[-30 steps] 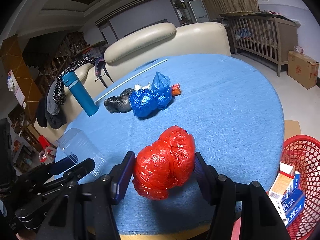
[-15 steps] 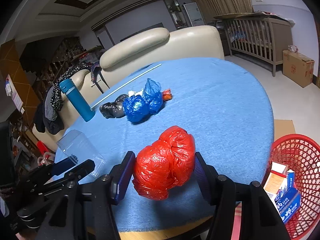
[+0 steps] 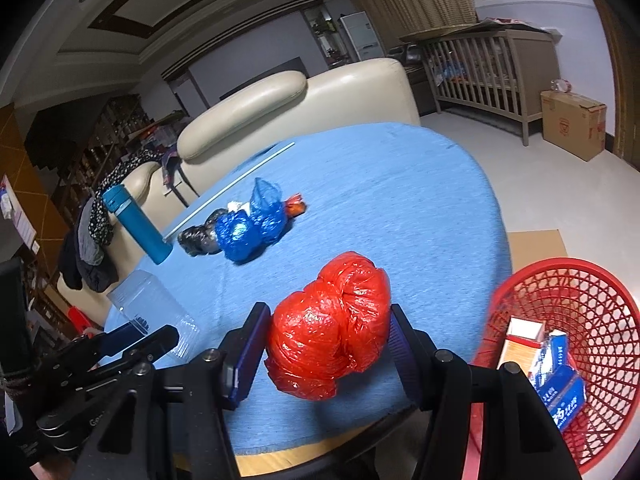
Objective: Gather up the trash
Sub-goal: 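Carry the clear container and red bag over the red wastebasket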
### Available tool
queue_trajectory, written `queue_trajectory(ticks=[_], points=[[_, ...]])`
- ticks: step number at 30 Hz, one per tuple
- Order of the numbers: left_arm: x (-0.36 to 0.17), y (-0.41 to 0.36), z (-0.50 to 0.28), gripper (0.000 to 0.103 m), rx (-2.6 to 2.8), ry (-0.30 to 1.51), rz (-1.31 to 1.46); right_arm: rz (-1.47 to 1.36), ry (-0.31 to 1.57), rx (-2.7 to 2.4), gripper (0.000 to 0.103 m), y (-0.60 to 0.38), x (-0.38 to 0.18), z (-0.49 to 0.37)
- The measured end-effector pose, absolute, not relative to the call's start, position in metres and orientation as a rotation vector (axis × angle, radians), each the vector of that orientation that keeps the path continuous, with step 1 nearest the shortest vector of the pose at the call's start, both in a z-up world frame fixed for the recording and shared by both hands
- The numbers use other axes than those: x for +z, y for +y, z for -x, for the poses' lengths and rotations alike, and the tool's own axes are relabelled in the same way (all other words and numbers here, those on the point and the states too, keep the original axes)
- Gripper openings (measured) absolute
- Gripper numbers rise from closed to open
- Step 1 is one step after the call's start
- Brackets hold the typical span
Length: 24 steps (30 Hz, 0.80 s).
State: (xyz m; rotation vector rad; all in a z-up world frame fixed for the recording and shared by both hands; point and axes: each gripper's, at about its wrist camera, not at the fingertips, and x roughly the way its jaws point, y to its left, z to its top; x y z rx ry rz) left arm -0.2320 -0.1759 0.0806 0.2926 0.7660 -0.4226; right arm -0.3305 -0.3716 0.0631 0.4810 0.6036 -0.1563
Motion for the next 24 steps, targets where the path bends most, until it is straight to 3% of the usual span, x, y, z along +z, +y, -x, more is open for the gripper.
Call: queue_trajectory(ticks=[24], points=[[0.091, -0.297, 0.281, 0.049, -0.737, 0.726, -0.418, -0.576, 0.554, -0.418, 0.062, -0.476, 0.052, 0.414]])
